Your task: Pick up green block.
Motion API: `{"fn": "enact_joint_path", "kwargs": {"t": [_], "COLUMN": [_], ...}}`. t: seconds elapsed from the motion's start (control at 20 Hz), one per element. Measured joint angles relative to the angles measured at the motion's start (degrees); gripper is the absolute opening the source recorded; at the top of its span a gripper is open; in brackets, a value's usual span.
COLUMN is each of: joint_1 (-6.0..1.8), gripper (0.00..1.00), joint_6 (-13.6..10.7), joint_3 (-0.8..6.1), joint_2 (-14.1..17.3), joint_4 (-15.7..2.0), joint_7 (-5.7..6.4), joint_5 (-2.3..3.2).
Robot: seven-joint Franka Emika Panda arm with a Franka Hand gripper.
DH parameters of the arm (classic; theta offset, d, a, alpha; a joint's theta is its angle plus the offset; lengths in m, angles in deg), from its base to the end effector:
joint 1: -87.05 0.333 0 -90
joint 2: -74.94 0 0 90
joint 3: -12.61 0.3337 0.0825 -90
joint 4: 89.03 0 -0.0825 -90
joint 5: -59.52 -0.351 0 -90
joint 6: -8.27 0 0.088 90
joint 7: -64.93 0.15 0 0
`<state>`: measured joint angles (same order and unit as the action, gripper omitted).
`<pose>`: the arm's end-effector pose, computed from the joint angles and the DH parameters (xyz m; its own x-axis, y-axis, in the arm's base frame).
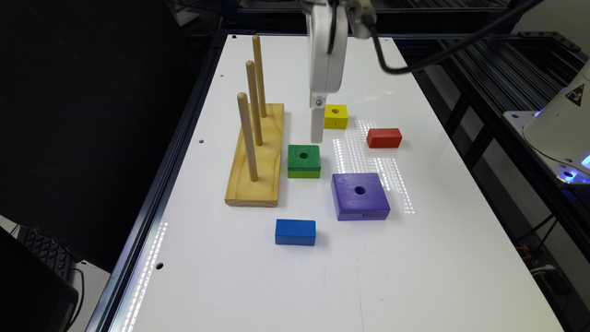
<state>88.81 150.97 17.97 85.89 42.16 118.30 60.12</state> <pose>0.5105 0.0638 0.2698 0.6962 -0.7178 -0.0027 -0.7178 -0.6961 -0.0153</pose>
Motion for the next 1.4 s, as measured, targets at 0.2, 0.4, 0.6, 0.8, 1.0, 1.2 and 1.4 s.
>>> {"fn": "enact_joint_path", "kwargs": {"t": [0.2,0.4,0.6,0.8,1.0,1.2,1.4], "joint_1": [-0.03,-0.04,-0.04,-0.05,-0.07,-0.07,-0.07], "gripper": [1.00,1.00,1.00,1.00,1.00,1.00,1.00], "joint_6": [0.01,0.01,0.01,1.58,3.18,3.26,3.26], "joint_3": [0.00,0.00,0.00,0.00,0.00,0.00,0.00], "joint_2": [0.08,0.08,0.19,2.12,3.59,3.70,3.70], "joint_4": [-0.19,-0.20,-0.17,-0.15,-0.18,-0.21,-0.22], "joint_7": [-0.01,-0.01,-0.01,-0.02,-0.03,-0.03,-0.03], "joint_5": [0.00,0.00,0.00,0.00,0.01,0.01,0.01]}}
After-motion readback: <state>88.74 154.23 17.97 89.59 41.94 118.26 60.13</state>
